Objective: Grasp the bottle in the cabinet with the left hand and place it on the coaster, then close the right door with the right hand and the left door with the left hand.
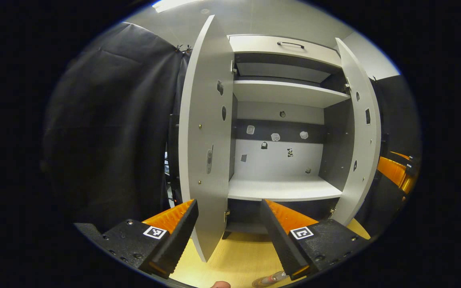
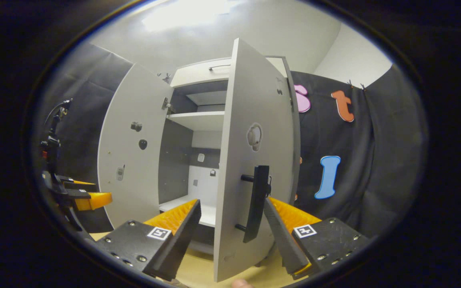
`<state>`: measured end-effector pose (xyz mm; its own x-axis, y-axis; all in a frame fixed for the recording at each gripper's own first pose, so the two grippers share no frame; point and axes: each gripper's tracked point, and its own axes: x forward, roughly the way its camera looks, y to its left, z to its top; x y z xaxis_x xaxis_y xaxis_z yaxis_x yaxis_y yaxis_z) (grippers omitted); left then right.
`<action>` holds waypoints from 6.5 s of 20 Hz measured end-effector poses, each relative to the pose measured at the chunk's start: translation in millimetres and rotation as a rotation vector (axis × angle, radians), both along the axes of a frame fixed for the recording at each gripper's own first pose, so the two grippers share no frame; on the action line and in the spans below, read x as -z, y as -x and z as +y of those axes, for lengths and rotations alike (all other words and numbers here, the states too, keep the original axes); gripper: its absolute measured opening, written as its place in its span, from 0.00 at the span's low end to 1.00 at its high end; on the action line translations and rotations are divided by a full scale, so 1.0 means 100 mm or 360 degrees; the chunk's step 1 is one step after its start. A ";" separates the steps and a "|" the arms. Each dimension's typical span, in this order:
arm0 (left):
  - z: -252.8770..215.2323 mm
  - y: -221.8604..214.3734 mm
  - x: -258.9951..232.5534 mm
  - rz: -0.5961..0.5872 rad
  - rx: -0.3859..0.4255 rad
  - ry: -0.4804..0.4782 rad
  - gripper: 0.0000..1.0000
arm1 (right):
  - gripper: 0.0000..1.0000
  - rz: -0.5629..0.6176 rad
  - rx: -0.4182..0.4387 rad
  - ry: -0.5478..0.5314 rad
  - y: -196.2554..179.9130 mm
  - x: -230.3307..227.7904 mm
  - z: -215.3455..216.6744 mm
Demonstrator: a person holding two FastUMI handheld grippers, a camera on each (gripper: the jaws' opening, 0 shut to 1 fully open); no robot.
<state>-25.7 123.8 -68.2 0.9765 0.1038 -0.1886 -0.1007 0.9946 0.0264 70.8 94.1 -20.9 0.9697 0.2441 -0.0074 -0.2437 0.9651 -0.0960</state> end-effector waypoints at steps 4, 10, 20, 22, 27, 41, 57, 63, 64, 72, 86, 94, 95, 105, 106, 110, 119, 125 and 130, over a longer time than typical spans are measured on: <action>0.07 0.04 0.01 0.0006 -0.0025 -0.0012 0.96 | 0.92 -0.0003 -0.0003 0.0010 0.00 -0.01 0.02; 0.14 0.10 0.02 0.0014 -0.0051 -0.0010 0.96 | 0.95 0.0002 -0.0017 0.0008 0.05 0.02 0.08; 0.25 0.16 0.06 0.0044 -0.0075 -0.0031 0.92 | 0.93 0.0021 -0.0014 0.0002 0.09 0.09 0.13; 0.29 0.16 0.06 0.0042 -0.0086 -0.0029 0.92 | 0.93 0.0022 -0.0013 0.0000 0.08 0.08 0.15; 0.59 0.22 -0.09 -0.0043 -0.0251 -0.0020 0.92 | 0.95 0.0032 -0.0016 0.0013 0.09 0.13 0.16; 1.54 0.10 -0.16 -0.0096 -0.0601 -0.0074 0.93 | 0.96 0.0035 -0.0006 0.0003 0.07 0.16 0.18; 1.46 -0.07 0.00 -0.0056 -0.0518 -0.0084 0.96 | 0.95 0.0011 -0.0204 -0.0197 -0.31 0.09 0.72; 1.43 -0.11 0.07 -0.0017 -0.0468 -0.0088 0.93 | 0.95 0.0008 -0.0167 -0.0193 -0.31 0.11 0.64; 1.40 -0.13 0.09 -0.0006 -0.0452 -0.0084 0.93 | 0.95 0.0004 -0.0163 -0.0191 -0.30 0.11 0.63; 1.37 -0.16 0.20 0.0031 -0.0434 -0.0028 0.96 | 0.93 -0.0009 -0.0140 -0.0177 -0.27 0.09 0.56; 1.24 -0.16 0.18 0.0009 -0.0275 -0.0027 0.93 | 0.92 0.0009 -0.0172 -0.0166 -0.24 0.13 0.57; 0.94 -0.19 0.17 -0.0011 -0.0087 0.0011 0.91 | 0.95 0.0033 -0.0193 -0.0144 -0.20 0.17 0.63; 0.82 -0.17 0.17 -0.0014 -0.0038 0.0019 0.91 | 0.95 0.0037 -0.0191 -0.0141 -0.18 0.18 0.62; -0.10 -0.43 0.26 -0.0003 0.0332 0.0084 0.91 | 0.95 0.0036 -0.0094 -0.0132 -0.11 0.16 0.42; -0.17 -0.46 0.26 -0.0005 0.0360 0.0087 0.91 | 0.95 0.0035 -0.0085 -0.0133 -0.10 0.17 0.40; -0.42 -0.60 0.21 -0.0036 0.0444 0.0143 0.92 | 0.95 0.0028 -0.0046 -0.0133 -0.10 0.15 0.30; -0.74 -0.92 -0.05 -0.0150 0.0544 0.0138 0.87 | 0.95 0.0025 0.0052 -0.0130 -0.09 0.17 0.00; -0.86 -1.17 -0.08 -0.0171 0.0542 0.0097 0.93 | 0.93 0.0000 0.0153 -0.0131 -0.09 0.14 -0.29; -0.84 -1.43 -0.06 -0.0163 0.0495 0.0139 0.93 | 0.93 0.0002 0.0221 -0.0138 -0.10 0.16 -0.47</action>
